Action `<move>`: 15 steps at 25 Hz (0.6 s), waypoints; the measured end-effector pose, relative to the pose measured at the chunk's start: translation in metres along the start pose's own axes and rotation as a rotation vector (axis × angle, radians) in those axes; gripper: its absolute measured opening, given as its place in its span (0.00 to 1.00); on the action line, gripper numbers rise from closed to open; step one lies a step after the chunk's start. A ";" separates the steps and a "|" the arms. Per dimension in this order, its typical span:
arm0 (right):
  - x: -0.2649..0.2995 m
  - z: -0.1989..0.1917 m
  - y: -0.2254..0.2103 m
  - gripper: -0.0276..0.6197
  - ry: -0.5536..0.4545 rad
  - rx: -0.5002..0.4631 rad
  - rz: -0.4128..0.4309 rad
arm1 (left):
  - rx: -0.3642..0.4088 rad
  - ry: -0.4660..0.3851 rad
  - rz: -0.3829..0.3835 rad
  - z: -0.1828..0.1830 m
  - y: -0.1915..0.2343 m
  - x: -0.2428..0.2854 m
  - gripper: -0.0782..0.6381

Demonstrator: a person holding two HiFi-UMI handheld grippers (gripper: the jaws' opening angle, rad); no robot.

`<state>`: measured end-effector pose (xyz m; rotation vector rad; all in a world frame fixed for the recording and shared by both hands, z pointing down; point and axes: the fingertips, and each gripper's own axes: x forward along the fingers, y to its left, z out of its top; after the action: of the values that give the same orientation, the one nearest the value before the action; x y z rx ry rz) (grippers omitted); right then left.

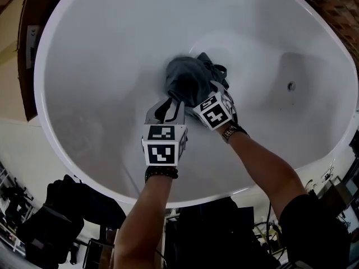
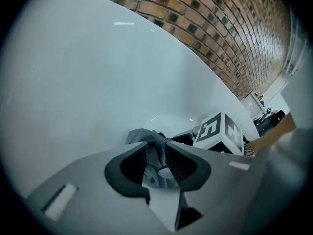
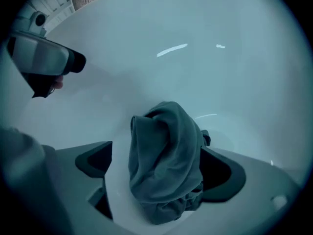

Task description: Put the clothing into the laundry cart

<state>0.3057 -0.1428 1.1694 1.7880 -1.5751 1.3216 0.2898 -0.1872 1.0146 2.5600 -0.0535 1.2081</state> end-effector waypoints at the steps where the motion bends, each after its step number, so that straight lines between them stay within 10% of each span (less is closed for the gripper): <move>1: 0.009 -0.002 -0.005 0.91 0.003 -0.008 -0.006 | 0.001 0.000 0.003 -0.002 0.003 0.007 0.24; 15: 0.106 -0.031 -0.037 0.95 0.087 -0.043 -0.056 | 0.041 -0.034 0.027 -0.013 0.033 0.061 0.27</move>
<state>0.3184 -0.1634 1.2830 1.7126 -1.4857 1.3115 0.3142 -0.2091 1.0777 2.6240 -0.0716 1.1873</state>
